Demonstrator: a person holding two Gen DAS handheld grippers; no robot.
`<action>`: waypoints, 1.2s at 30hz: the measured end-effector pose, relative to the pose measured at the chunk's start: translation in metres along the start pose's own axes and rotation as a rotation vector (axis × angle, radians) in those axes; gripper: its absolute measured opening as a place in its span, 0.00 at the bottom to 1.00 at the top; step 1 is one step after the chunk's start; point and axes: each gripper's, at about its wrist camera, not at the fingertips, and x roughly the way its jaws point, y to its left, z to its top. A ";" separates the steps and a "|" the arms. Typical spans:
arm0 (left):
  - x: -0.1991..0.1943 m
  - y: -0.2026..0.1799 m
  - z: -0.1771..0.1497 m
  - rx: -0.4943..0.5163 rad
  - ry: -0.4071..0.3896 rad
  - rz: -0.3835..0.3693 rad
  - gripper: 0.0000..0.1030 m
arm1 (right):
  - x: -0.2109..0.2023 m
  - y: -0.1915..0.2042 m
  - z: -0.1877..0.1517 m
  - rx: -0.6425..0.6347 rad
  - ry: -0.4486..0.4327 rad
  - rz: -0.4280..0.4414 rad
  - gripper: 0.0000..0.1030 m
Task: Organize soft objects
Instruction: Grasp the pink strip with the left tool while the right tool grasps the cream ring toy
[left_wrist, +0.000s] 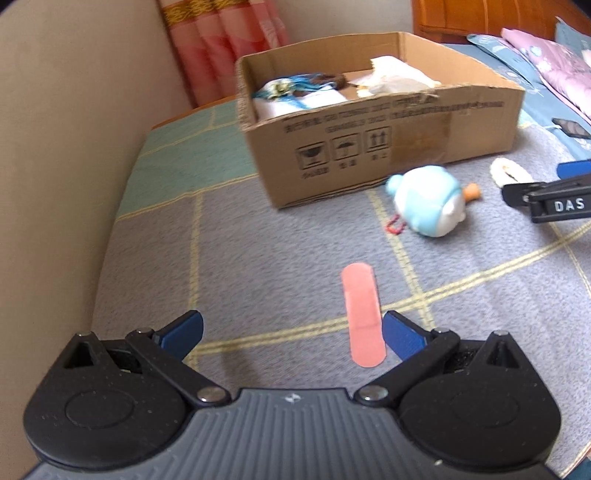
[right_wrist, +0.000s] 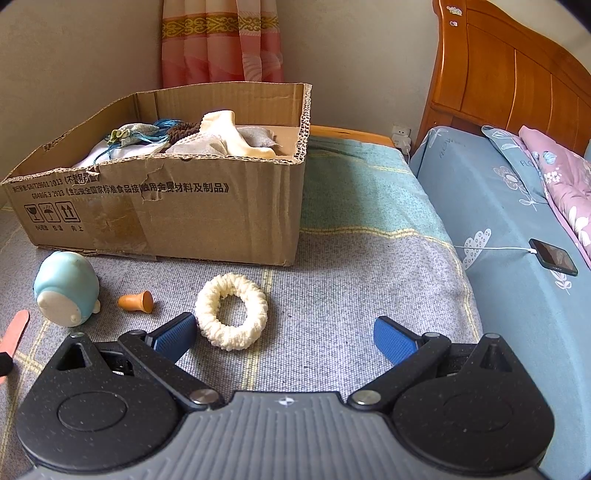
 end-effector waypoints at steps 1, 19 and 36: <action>0.001 0.000 0.001 -0.001 -0.002 0.007 1.00 | 0.000 0.000 0.000 0.000 0.000 0.000 1.00; -0.011 -0.016 -0.003 0.007 -0.078 -0.149 0.26 | -0.001 0.000 -0.002 -0.017 -0.019 0.014 1.00; -0.009 -0.016 -0.001 -0.002 -0.082 -0.197 0.16 | -0.006 0.012 -0.006 -0.100 -0.066 0.117 0.84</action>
